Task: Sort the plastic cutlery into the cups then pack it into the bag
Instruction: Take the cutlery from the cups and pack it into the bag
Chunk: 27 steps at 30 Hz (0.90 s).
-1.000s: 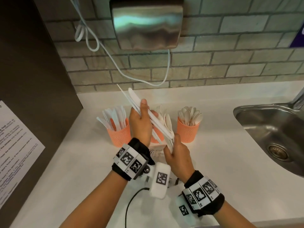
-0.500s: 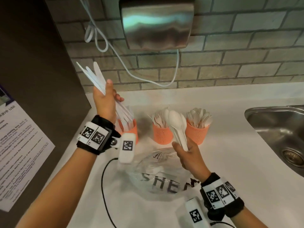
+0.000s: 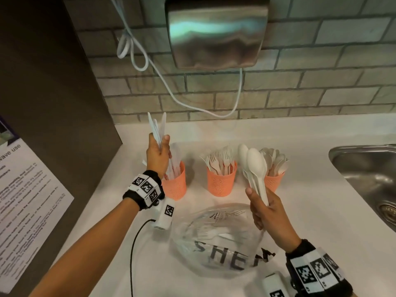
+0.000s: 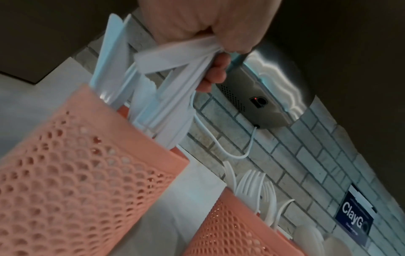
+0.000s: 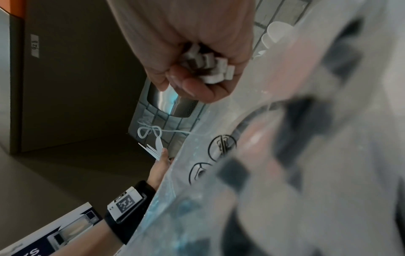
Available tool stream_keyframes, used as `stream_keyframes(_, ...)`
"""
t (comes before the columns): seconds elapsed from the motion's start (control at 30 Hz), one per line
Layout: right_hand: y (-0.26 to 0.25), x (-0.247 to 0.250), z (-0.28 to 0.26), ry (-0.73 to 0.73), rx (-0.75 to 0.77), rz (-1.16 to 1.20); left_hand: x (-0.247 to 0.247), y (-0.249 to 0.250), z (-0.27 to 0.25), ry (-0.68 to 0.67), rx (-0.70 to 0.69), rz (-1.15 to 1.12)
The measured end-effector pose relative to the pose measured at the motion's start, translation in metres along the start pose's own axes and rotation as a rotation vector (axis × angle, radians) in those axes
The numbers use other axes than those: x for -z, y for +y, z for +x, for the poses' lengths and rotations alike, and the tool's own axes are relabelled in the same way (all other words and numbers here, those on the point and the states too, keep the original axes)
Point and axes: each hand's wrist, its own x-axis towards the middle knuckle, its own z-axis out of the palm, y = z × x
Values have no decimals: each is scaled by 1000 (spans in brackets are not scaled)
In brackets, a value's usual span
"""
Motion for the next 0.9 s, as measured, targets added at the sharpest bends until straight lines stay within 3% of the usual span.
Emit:
stream_keyframes(0.27,5,4,-1,12,12,-10,-17,-12,0,-4,23,-32)
stream_keyframes(0.57,2,0,0,24,56,13,-18,-13,5,88,234,-187)
stream_keyframes(0.8,1,0,-1,19,69,15,-14,-19,0,79,193,-180)
stream_keyframes(0.9,1,0,-1,17,62,29,-10,-20,-2,35,53,-23)
